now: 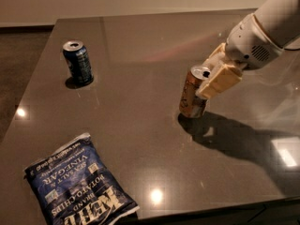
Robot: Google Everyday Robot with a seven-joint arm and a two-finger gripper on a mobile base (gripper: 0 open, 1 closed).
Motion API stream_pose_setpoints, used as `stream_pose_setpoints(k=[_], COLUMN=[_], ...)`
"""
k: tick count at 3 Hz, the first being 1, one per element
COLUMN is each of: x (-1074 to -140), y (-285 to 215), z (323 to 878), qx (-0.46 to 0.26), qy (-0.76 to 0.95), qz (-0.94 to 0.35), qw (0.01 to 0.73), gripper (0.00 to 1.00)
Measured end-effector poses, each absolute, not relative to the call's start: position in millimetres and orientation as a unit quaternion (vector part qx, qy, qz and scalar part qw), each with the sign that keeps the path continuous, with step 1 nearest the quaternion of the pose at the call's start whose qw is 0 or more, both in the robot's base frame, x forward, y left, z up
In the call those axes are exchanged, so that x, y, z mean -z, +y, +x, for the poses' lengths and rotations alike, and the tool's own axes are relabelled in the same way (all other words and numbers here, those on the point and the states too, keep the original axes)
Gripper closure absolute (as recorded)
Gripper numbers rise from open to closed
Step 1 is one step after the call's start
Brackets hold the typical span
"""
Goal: Move orange can near blue chip bag
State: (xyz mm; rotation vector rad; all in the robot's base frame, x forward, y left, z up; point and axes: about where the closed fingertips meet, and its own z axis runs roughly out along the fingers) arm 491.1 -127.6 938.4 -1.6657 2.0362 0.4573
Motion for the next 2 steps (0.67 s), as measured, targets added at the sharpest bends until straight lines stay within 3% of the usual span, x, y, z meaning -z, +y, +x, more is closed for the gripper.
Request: stream_pose_setpoints(k=[1, 2], x=[-950, -948], y=[-91, -56], z=[466, 440], qx=[-0.191, -0.2], qy=[0.703, 0.669], qz=[-0.643, -0.678], qw=[0.237, 0.228], gripper=[1.0, 1.0])
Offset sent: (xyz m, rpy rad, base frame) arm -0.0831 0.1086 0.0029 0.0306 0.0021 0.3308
